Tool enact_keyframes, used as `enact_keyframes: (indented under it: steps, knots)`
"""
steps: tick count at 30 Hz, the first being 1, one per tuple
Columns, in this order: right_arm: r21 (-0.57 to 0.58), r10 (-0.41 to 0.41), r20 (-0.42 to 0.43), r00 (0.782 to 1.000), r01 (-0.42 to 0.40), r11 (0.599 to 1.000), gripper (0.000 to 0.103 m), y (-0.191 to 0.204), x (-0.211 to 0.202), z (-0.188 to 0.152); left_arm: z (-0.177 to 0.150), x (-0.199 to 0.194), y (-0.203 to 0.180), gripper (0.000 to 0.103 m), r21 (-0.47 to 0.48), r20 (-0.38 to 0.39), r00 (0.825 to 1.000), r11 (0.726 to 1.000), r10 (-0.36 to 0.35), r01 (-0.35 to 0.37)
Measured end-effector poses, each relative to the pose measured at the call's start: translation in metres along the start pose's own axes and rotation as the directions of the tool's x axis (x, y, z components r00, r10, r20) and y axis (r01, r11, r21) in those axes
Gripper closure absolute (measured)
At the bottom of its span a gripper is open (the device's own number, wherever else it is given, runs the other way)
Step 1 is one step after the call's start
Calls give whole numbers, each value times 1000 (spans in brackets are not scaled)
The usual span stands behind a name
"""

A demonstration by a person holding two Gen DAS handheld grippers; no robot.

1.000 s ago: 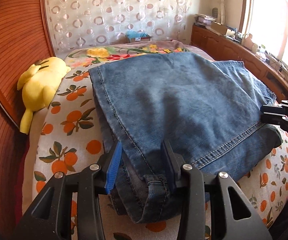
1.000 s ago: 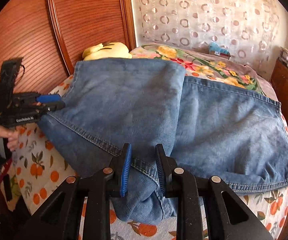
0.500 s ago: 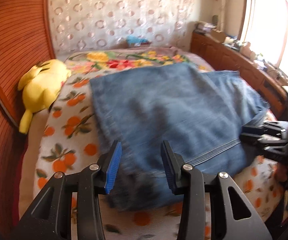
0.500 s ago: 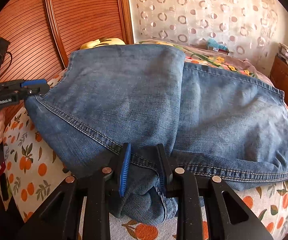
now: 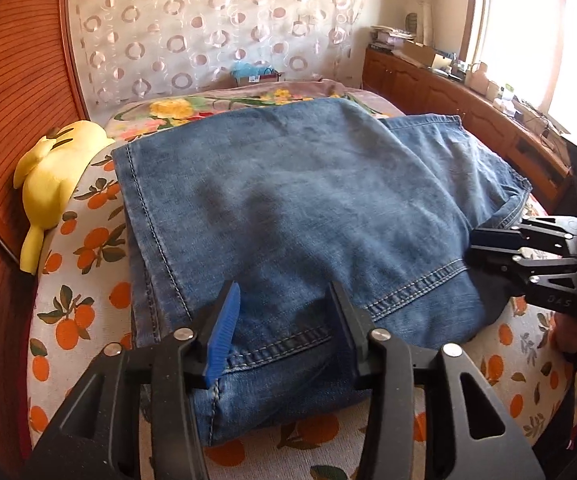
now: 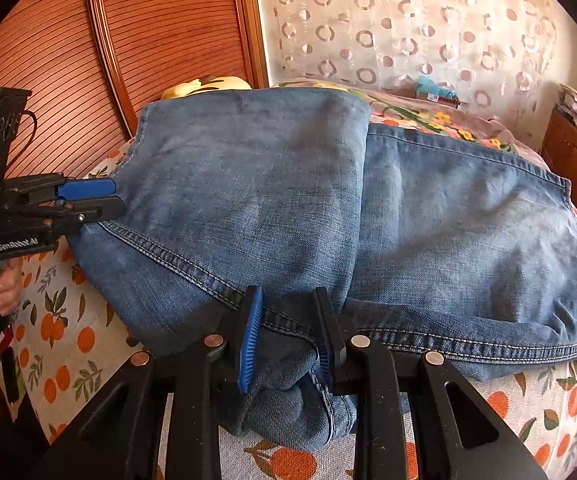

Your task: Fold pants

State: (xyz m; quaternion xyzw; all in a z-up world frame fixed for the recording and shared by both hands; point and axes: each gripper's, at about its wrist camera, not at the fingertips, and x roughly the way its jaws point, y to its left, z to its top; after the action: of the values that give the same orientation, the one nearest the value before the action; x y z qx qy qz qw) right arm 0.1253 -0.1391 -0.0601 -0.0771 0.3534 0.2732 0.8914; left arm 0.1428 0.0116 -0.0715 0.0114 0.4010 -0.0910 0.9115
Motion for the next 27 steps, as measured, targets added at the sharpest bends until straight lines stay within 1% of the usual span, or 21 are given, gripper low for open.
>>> enact_keyframes:
  steps: [4,15,17,20,22,24,27]
  knots:
    - [1,0,0,1000,0,1000,76,0,0,0,-5,4,-1,52,6,32,999,1000,12,-12]
    - [1,-2,0,1000,2,1000,75,0,0,0,-4,7,1,51,-5,21,1000,1000,6,-6]
    - [16,1,6,1000,-1,1000,74,-2,-2,-1,-4,8,2,51,-9,20,1000,1000,1,-1]
    - [70,13,12,1000,-14,997,73,-11,-11,-3,-4,8,3,51,-9,19,1000,1000,0,0]
    - [111,-9,37,999,4,994,72,-23,-25,-5,-4,8,3,50,-7,18,1000,1000,4,-3]
    - [152,-35,67,997,24,988,69,-40,-41,-11,-4,8,3,50,-7,18,1000,1000,3,-3]
    - [175,-121,82,989,105,979,66,-65,-61,-22,-4,8,4,50,-10,19,1000,1000,-1,1]
